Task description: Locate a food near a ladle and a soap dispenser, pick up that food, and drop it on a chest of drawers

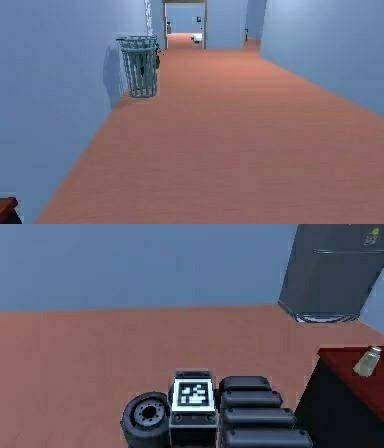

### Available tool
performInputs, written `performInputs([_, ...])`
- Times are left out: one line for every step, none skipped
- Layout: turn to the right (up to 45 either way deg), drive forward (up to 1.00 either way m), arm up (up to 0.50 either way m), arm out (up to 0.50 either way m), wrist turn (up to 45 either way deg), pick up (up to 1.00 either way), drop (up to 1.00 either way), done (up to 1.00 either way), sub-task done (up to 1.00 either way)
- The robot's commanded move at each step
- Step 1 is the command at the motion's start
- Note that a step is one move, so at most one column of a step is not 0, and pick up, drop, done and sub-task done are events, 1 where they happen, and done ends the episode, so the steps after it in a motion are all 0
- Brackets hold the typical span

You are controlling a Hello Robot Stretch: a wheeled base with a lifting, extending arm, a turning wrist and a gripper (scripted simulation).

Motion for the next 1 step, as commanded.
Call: performInputs([0.0, 1.00, 0.00, 0.00, 0.0, 0.00, 0.00, 0.00, 0.00])
